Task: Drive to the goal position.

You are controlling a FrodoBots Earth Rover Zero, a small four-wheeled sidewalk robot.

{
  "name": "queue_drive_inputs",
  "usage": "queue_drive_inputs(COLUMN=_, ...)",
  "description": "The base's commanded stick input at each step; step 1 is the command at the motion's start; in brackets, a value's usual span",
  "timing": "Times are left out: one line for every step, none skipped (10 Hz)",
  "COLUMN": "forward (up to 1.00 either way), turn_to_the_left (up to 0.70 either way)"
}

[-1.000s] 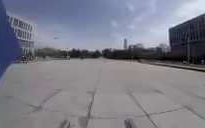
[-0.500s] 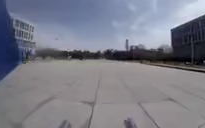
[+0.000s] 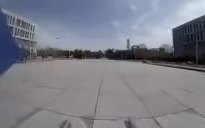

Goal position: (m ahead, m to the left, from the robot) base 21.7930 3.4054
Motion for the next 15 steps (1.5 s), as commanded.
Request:
queue_drive_inputs(forward=0.85, turn_to_the_left=-0.14)
queue_drive_inputs(forward=0.85, turn_to_the_left=-0.34)
queue_drive_inputs(forward=0.85, turn_to_the_left=-0.34)
queue_drive_inputs(forward=0.85, turn_to_the_left=-0.34)
queue_drive_inputs(forward=0.85, turn_to_the_left=-0.34)
queue_drive_inputs(forward=0.85, turn_to_the_left=-0.27)
queue_drive_inputs(forward=0.85, turn_to_the_left=-0.12)
queue_drive_inputs(forward=0.85, turn_to_the_left=0.00)
queue_drive_inputs(forward=0.85, turn_to_the_left=0.00)
queue_drive_inputs(forward=0.85, turn_to_the_left=0.00)
queue_drive_inputs(forward=0.85, turn_to_the_left=0.00)
queue_drive_inputs(forward=0.85, turn_to_the_left=0.00)
queue_drive_inputs(forward=0.85, turn_to_the_left=0.00)
queue_drive_inputs(forward=0.85, turn_to_the_left=0.00)
queue_drive_inputs(forward=0.85, turn_to_the_left=0.00)
